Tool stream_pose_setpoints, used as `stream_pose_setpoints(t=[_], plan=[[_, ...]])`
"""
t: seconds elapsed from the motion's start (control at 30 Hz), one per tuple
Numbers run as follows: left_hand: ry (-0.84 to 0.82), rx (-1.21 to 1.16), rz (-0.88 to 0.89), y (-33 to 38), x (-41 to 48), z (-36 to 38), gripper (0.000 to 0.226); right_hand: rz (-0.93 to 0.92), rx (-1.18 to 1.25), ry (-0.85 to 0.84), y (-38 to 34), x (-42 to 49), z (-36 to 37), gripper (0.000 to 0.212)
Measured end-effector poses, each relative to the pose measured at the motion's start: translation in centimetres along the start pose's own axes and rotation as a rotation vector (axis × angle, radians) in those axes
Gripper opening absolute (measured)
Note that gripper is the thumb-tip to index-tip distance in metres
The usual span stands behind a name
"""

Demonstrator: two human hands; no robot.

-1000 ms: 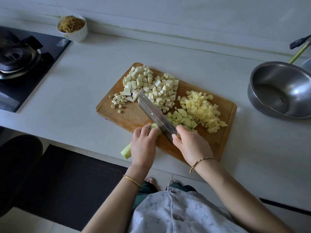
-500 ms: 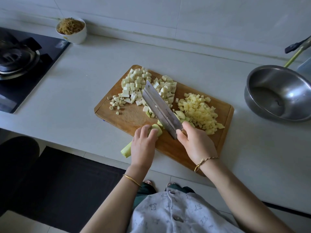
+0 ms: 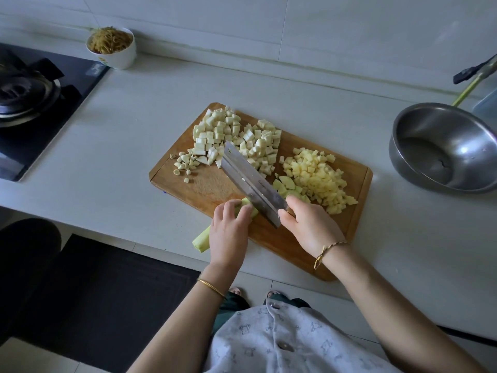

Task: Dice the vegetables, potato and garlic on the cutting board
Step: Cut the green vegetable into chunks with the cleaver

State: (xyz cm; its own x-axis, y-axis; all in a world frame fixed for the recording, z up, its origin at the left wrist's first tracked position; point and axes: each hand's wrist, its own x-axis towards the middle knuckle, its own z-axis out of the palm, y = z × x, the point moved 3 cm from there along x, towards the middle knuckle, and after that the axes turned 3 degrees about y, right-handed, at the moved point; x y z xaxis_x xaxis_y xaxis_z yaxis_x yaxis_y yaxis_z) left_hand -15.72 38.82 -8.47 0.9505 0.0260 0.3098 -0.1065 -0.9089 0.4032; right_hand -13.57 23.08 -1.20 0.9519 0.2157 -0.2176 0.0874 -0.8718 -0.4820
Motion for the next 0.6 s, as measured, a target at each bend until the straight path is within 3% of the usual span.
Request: stream_pose_setpoints(t=[0.6], plan=[[-0.038, -0.062, -0.028, -0.5, 0.2, 0.2, 0.037, 0.010, -0.012, 0.101, 0.3, 0.1, 0.3, 0.025]])
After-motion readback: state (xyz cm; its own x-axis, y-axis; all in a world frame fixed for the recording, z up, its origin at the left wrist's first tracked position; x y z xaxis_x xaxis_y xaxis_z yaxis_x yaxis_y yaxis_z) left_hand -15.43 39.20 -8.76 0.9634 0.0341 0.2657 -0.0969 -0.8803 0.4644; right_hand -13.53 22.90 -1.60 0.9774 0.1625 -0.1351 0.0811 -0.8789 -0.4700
